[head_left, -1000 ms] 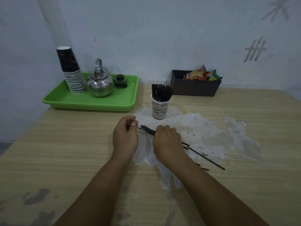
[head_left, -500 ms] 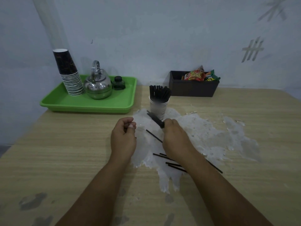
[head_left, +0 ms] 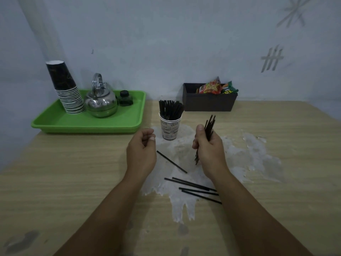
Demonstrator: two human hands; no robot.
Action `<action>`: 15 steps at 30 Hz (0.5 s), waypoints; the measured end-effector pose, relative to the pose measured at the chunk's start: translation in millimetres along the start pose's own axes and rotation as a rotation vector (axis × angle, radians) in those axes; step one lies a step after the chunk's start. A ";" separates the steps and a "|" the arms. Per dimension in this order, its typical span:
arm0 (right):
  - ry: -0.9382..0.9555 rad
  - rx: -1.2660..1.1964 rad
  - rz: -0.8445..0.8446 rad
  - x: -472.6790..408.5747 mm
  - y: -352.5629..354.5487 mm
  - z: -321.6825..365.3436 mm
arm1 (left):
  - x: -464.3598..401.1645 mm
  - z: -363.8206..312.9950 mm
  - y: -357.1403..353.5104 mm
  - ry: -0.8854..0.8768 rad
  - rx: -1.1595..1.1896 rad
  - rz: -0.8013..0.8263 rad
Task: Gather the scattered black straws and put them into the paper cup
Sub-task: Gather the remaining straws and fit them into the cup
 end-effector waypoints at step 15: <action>0.082 -0.071 0.053 -4.5 -12.7 6.3 | -28.6 0.3 -20.2 0.069 0.090 -0.020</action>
Point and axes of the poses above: each hand's wrist, its own x-axis away from the middle knuckle, its own y-axis out of the back of the hand, z = x × y, the point moved 6 cm from there along -x, towards the middle knuckle, and after that the axes turned 9 degrees about -y, right-handed, at the moved point
